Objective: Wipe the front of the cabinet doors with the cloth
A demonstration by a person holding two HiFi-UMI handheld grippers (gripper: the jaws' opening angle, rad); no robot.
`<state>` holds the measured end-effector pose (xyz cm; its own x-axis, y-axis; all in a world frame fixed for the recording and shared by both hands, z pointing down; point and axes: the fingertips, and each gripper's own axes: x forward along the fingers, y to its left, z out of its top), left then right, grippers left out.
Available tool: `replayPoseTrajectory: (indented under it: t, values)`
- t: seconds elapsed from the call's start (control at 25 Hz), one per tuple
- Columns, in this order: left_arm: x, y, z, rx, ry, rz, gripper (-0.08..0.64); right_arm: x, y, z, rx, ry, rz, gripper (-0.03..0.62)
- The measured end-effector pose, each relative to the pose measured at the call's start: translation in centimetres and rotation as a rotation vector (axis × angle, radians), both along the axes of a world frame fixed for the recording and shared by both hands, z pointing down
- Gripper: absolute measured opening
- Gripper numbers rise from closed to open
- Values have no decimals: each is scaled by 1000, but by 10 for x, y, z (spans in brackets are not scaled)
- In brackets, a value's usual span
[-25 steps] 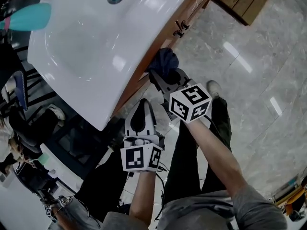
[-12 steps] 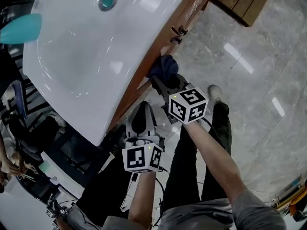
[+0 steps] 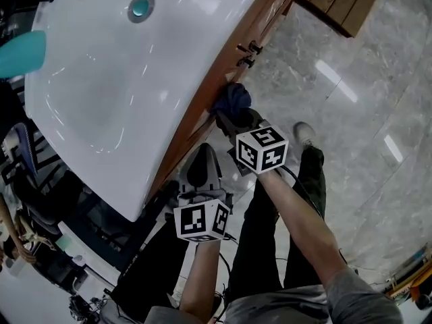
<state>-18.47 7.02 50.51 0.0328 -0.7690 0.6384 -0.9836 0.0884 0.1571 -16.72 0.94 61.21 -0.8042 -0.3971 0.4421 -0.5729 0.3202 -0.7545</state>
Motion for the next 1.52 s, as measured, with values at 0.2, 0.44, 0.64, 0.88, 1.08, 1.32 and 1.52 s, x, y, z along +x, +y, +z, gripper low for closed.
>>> replayPoseTrajectory:
  t: [0.2,0.44,0.64,0.88,1.08,1.32,1.52]
  values:
    - [4,-5,14,-11,5,20,8,0,1,15,1,17,-9,89]
    - [7,-6,37,-40,14,44,7,3,3,29,2,40,-8,89]
    - [5,-8,47,-45,21,38,7,8,3,51,-27,53,-5,89]
    - [7,-3,53,-52,15,55,6,14,5,80,-86,92,-21,89]
    - [11,1,47,-51,11,67,7,24,9,76,-93,96,-10,90]
    - [26,0,24,-29,14,92,6,48,13,41,-50,70,18,89]
    - [42,1,-3,-2,15,92,7,71,19,6,-14,51,30,89]
